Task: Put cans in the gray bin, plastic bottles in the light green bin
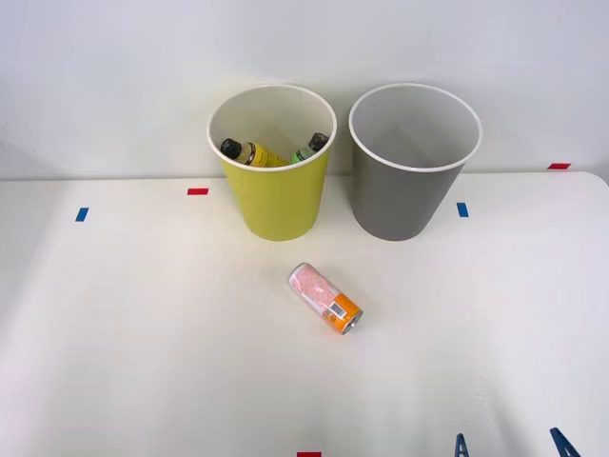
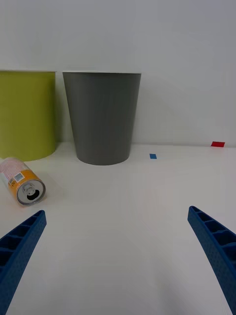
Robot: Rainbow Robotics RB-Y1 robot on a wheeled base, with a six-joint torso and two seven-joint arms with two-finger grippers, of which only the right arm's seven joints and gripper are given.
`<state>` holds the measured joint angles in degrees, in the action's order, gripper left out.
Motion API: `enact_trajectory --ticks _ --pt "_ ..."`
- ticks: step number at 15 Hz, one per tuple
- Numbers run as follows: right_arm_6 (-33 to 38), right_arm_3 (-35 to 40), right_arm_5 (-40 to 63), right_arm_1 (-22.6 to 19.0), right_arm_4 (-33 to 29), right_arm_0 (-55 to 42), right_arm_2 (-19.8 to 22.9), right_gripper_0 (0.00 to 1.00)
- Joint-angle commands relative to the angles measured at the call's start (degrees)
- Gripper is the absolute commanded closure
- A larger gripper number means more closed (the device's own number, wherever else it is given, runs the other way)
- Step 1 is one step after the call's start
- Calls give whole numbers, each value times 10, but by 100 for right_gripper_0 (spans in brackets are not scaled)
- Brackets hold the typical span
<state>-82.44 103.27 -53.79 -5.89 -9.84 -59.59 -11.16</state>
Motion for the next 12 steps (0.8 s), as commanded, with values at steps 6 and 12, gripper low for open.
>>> enact_trajectory --ticks 6,12 --pt "0 0 0 0 0 0 0 0" --pt "0 0 0 0 0 0 0 0"
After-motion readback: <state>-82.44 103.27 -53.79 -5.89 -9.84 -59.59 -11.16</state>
